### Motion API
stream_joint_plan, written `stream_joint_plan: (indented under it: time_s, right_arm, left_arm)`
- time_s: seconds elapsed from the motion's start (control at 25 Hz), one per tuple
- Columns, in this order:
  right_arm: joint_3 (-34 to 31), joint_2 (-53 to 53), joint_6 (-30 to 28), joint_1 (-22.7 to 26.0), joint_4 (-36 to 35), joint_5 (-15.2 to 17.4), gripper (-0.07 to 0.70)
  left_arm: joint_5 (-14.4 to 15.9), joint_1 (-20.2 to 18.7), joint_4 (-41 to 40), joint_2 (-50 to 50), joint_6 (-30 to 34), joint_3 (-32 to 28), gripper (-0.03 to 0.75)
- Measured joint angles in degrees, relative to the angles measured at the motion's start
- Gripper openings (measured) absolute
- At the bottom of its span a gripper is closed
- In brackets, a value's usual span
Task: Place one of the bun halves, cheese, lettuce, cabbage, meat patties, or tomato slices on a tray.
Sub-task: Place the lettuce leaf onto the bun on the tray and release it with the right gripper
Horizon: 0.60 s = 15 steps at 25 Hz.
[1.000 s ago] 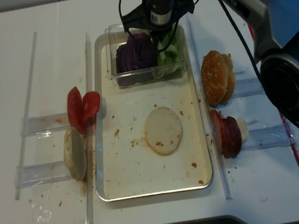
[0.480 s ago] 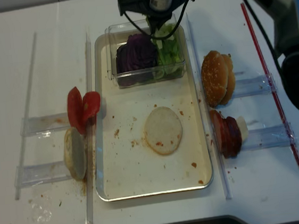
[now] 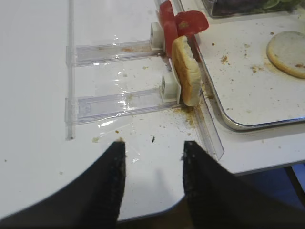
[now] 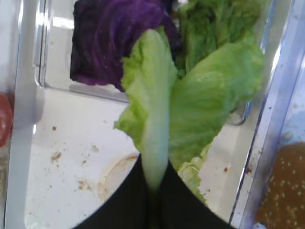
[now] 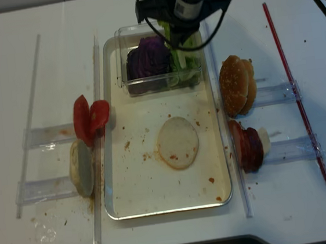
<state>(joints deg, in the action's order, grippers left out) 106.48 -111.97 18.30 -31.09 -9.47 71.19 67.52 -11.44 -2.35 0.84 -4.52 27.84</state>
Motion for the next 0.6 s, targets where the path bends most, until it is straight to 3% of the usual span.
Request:
stream_joint_plan:
  time_s: [0.44, 0.6]
  right_arm:
    - [-9.79, 3.42, 0.17, -8.66, -1.64, -0.22, 0.051]
    - [-12.46, 3.42, 0.47, -9.14, -1.73, -0.33, 0.051]
  left_arm:
    - [0.0, 0.0, -0.09, 0.0, 0.0, 0.0, 0.286]
    - [0.0, 0.0, -0.09, 0.0, 0.0, 0.0, 0.286]
